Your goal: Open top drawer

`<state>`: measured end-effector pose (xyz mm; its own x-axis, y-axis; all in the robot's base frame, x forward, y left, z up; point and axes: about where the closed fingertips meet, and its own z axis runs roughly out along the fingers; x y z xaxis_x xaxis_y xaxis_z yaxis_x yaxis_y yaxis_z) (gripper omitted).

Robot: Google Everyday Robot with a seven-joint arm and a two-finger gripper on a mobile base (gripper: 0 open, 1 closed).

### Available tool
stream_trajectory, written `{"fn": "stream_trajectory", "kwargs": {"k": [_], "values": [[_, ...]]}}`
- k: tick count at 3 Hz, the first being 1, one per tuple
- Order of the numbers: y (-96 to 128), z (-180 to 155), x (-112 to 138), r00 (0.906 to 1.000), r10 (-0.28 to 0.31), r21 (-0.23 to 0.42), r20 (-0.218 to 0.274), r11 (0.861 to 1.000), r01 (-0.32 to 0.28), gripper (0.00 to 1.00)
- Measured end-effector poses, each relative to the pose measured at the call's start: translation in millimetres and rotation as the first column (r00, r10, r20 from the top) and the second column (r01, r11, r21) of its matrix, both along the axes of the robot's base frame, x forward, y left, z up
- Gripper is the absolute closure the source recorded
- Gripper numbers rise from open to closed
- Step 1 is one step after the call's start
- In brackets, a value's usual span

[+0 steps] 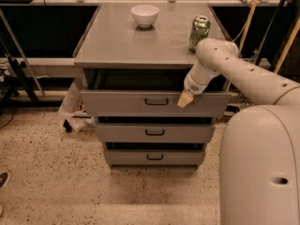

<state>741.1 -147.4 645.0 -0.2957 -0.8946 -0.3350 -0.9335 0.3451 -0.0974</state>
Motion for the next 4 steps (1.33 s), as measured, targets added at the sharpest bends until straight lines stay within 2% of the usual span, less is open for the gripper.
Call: {"fn": "stream_trajectory", "kwargs": {"k": [1,2,4], "values": [[-0.1,6.3,-0.5,1.0,0.0,0.0,0.0,1.0,0.0,0.88],[-17.8,6.5,-12.4,0.9997,-0.001,0.055,-0.023,0.998,0.002,1.0],[-22.9,9.7,-20.2,0.9994,0.0,0.077,-0.034,0.997,0.003,1.0]]}}
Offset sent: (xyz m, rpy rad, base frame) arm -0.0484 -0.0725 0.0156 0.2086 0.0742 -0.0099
